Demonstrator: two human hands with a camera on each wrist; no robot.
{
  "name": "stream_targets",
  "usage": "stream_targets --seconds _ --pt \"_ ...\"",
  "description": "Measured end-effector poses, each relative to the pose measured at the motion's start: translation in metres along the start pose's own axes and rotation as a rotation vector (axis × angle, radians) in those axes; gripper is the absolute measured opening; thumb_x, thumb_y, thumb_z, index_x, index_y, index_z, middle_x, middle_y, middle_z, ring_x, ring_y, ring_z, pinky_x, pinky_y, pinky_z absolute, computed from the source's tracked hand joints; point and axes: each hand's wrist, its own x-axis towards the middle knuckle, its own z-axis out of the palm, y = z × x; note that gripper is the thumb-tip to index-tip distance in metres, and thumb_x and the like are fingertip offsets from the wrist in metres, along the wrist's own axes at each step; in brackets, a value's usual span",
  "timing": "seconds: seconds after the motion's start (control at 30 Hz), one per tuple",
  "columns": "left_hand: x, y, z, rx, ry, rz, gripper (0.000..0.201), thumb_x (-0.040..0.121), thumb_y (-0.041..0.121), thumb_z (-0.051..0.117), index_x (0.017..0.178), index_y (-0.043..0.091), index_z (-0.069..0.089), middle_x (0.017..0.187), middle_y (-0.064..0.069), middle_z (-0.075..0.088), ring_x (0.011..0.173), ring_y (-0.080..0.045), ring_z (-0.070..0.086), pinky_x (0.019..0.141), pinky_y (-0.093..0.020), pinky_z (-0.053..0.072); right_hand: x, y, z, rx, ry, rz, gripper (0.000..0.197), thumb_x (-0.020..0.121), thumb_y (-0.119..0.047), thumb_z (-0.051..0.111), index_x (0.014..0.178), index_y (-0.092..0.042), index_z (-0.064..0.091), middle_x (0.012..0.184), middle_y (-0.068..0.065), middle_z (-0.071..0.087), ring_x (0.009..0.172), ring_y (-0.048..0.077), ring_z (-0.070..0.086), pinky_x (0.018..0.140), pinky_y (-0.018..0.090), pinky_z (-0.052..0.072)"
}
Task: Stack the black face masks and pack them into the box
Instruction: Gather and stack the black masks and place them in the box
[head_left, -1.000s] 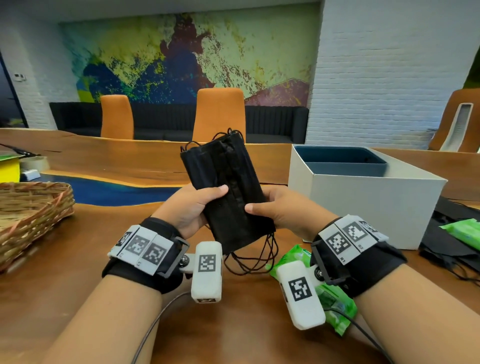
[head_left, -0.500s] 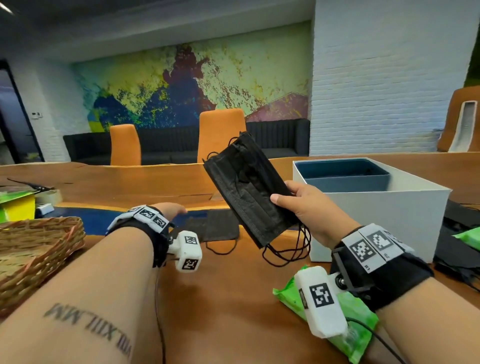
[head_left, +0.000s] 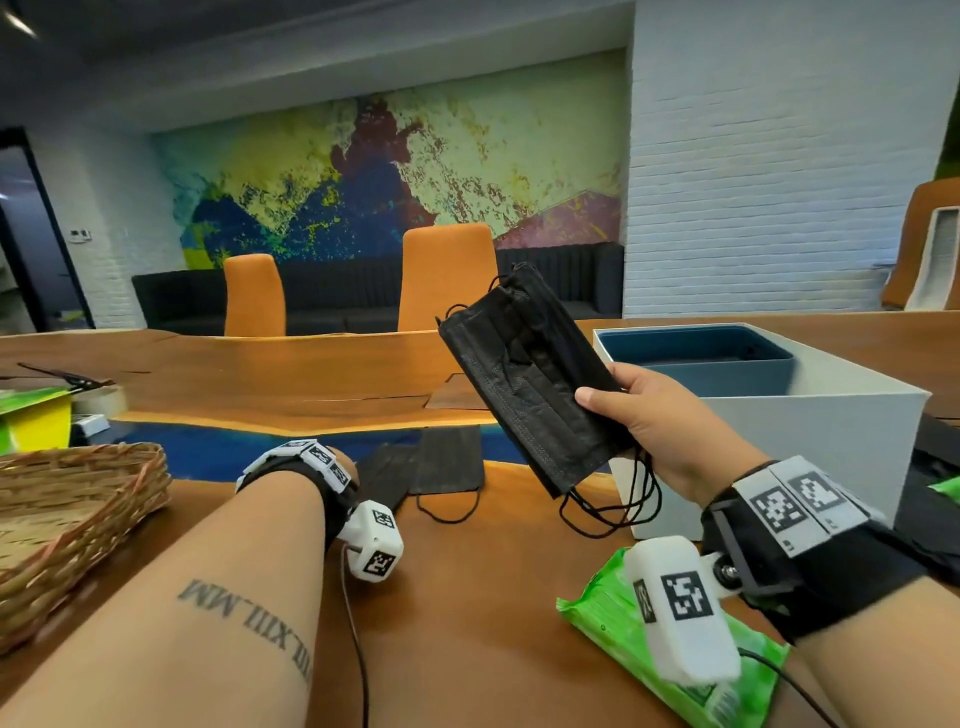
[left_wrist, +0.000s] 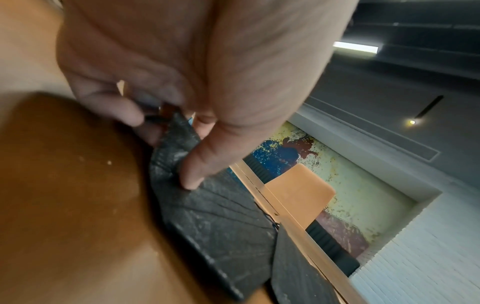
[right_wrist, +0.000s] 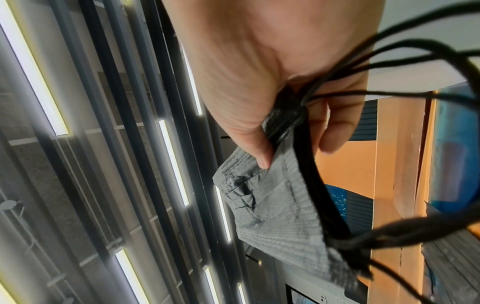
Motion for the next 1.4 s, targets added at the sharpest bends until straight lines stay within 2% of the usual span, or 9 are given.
stream_targets --seconds 0.07,0.2,0.37,0.53,0.73,0.9,1.2,1.3,1.4 --pt "0.004 -0.006 0.002 0.329 0.054 0.185 0.037 0.099 0.019 0.035 0.124 0.025 0.062 0.122 0.002 0.063 0.104 -0.012 0.062 0.079 -0.014 0.048 0.000 0.000 -0.001 -0.008 0.011 0.000 0.013 0.093 -0.015 0.058 0.103 -0.019 0.066 0.098 0.009 0.073 0.089 0.023 0.070 0.075 0.035 0.057" --pt "-0.006 0.009 -0.025 0.450 -0.124 0.127 0.038 0.095 0.015 0.051 0.130 0.001 0.054 0.133 -0.012 0.056 0.093 -0.015 0.051 0.046 -0.011 0.039 0.000 -0.001 -0.002 -0.002 0.022 0.007 0.012 0.093 -0.016 0.059 0.102 -0.018 0.066 0.097 0.008 0.073 0.085 0.020 0.069 0.066 0.029 0.054" --pt "0.006 -0.001 -0.047 0.049 -0.238 -0.022 0.029 0.098 0.011 0.047 0.071 0.003 0.052 0.050 -0.006 0.056 0.055 -0.019 0.046 0.054 -0.023 0.038 -0.001 -0.003 0.001 0.094 0.027 0.054 0.014 0.094 -0.014 0.056 0.106 -0.014 0.063 0.100 0.009 0.071 0.090 0.021 0.068 0.070 0.031 0.056" --pt "-0.018 0.002 -0.060 -0.529 -0.221 0.056 0.028 0.100 -0.005 0.031 0.075 0.003 0.041 0.066 -0.009 0.039 0.051 -0.019 0.040 0.033 -0.015 0.041 -0.006 -0.006 0.011 0.265 0.003 0.104 0.019 0.096 -0.010 0.051 0.114 -0.013 0.059 0.105 0.008 0.070 0.093 0.020 0.067 0.072 0.033 0.057" --pt "-0.068 0.016 -0.050 -0.744 -0.359 0.310 0.032 0.095 -0.013 0.034 0.104 0.012 0.051 0.087 -0.013 0.049 0.061 -0.017 0.045 0.043 -0.018 0.050 -0.015 -0.010 0.029 0.473 -0.091 0.131 0.022 0.097 -0.009 0.046 0.115 -0.010 0.059 0.110 0.011 0.070 0.103 0.026 0.066 0.089 0.041 0.053" --pt "-0.103 0.035 -0.023 -0.808 -0.460 0.392 0.040 0.093 -0.015 0.034 0.109 0.016 0.053 0.088 -0.011 0.053 0.063 -0.016 0.053 0.050 -0.020 0.053 -0.015 -0.009 0.035 0.586 -0.063 0.147 0.027 0.097 -0.010 0.044 0.120 -0.004 0.058 0.110 0.014 0.071 0.103 0.027 0.067 0.090 0.041 0.052" --pt "-0.131 0.056 0.006 -0.761 -0.555 0.472 0.045 0.092 -0.018 0.031 0.114 0.016 0.051 0.101 -0.015 0.060 0.072 -0.019 0.059 0.050 -0.022 0.054 -0.017 -0.012 0.025 0.558 -0.050 0.093 0.019 0.097 -0.013 0.044 0.105 -0.010 0.061 0.090 0.005 0.074 0.081 0.019 0.071 0.064 0.033 0.056" --pt "-0.133 0.054 0.013 -0.739 -0.598 0.490 0.043 0.091 -0.018 0.034 0.107 0.018 0.052 0.087 -0.008 0.064 0.061 -0.012 0.062 0.050 -0.023 0.051 -0.017 -0.012 0.026 0.518 -0.047 0.092 0.020 0.097 -0.011 0.043 0.107 -0.015 0.060 0.101 0.007 0.072 0.093 0.023 0.068 0.077 0.039 0.056" --pt "-0.135 0.054 0.020 -0.716 -0.657 0.518 0.045 0.091 -0.018 0.037 0.111 0.019 0.052 0.088 -0.011 0.064 0.078 -0.022 0.062 0.070 -0.034 0.053 -0.016 -0.012 0.028 0.468 -0.002 0.097 0.023 0.099 -0.010 0.042 0.113 -0.018 0.058 0.113 0.009 0.067 0.105 0.028 0.063 0.088 0.050 0.053"
